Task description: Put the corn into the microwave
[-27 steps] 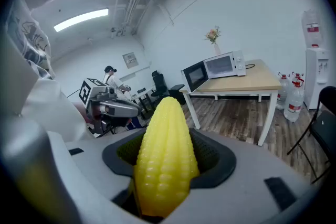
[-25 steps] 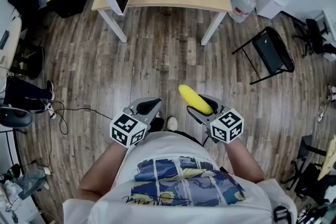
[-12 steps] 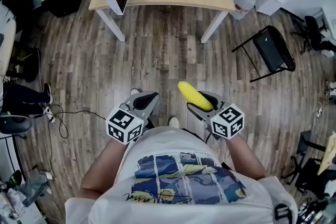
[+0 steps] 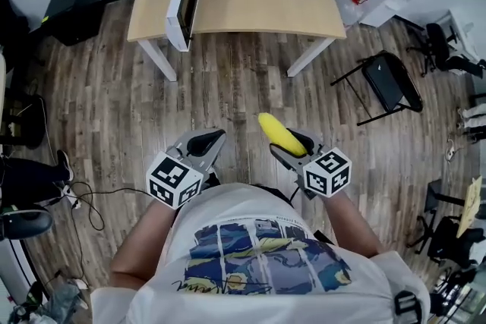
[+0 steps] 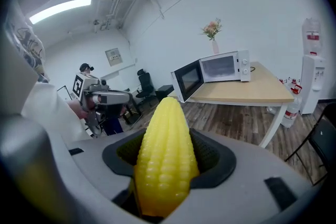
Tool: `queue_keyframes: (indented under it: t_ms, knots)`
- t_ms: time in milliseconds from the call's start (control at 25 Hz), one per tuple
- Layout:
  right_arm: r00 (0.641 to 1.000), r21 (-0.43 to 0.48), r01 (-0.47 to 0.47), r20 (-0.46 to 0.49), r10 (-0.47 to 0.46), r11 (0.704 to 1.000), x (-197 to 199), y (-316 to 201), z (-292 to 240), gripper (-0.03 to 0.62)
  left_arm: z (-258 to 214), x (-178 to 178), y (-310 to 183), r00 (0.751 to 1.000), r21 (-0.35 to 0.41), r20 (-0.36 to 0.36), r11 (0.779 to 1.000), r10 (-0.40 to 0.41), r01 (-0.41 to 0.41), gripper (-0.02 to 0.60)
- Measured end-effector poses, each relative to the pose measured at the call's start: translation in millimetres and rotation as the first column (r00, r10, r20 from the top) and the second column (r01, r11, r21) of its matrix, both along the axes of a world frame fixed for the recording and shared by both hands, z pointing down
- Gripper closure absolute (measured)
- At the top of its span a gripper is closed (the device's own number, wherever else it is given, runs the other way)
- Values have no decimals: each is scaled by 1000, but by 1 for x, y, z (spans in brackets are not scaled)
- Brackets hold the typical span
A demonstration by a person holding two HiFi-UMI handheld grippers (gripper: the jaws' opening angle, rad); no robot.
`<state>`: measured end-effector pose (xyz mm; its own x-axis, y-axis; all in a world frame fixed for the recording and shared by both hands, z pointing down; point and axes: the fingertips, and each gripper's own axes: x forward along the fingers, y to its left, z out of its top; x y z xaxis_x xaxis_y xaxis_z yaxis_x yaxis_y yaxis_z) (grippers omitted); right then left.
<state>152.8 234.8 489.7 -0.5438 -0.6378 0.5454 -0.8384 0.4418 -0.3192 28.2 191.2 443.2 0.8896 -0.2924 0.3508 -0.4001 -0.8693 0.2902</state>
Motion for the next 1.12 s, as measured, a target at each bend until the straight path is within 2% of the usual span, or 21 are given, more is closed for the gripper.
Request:
queue_keyframes:
  t_ms: [240, 480, 800, 1120]
  knots:
    - [998, 15, -44, -41, 45, 999, -44, -73, -1, 348, -9, -55, -56, 998, 39, -7, 998, 56, -55, 572]
    - [995, 15, -59, -82, 60, 998, -66, -122, -4, 349, -19, -88, -96, 998, 50, -59, 998, 33, -31, 566]
    - [990, 48, -53, -128, 59, 997, -53, -206, -2, 348, -35, -105, -141, 997, 74, -74, 997, -1, 6, 561]
    - [984, 102, -17, -175, 35, 995, -22, -331, 11, 348, -49, -112, -211, 992, 103, -67, 988, -107, 113, 561]
